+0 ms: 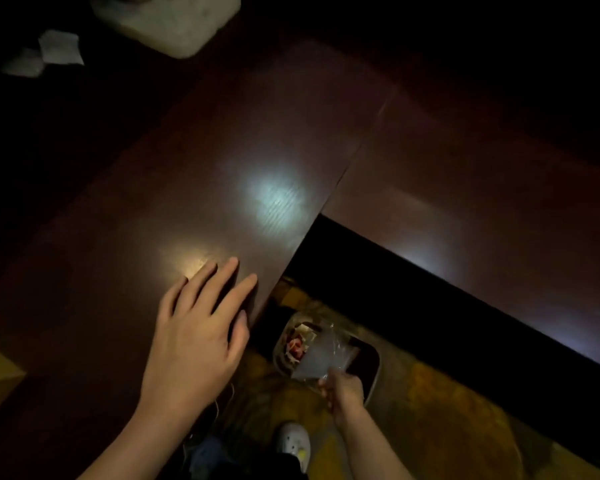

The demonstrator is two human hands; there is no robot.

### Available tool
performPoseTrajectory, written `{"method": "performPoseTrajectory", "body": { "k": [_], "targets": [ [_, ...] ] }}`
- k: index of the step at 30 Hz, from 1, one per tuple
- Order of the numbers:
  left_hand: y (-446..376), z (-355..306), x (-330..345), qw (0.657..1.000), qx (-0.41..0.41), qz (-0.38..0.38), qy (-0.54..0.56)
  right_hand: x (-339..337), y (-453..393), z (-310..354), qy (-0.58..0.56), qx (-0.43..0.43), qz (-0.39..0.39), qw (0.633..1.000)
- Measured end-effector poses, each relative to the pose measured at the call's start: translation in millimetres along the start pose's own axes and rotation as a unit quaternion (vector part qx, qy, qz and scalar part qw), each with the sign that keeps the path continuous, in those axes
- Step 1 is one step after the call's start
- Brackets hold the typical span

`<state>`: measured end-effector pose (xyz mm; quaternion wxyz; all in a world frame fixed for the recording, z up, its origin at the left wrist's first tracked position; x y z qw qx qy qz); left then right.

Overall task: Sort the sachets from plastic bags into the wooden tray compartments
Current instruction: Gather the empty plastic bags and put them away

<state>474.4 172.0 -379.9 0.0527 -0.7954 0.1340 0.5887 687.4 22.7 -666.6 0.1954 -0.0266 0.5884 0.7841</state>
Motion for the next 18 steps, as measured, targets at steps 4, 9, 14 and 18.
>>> {"method": "performPoseTrajectory", "body": {
  "k": [4, 9, 14, 18],
  "targets": [
    [2, 3, 2, 1.0, -0.002, -0.013, 0.003, 13, -20, -15, -0.053, 0.033, 0.023, 0.998],
    [1, 2, 4, 1.0, 0.002, -0.019, 0.006, 3, -25, -15, -0.044, 0.005, 0.001, 0.999],
    [2, 2, 3, 1.0, 0.003, -0.025, 0.003, -40, 91, 107, 0.136, -0.362, -0.1, 0.917],
    [2, 1, 2, 0.999, 0.009, -0.037, -0.004, -107, 259, 198, -0.005, -0.57, -0.121, 0.813]
  ]
}}
Point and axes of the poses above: each hand's wrist, its own y-axis away from the middle knuckle, its own x-axis out of the palm, z = x × y, the point moved 7 cm from there along -y, towards the middle knuckle, and after that the axes turned 5 degrees about y, right-handed, at the moved point
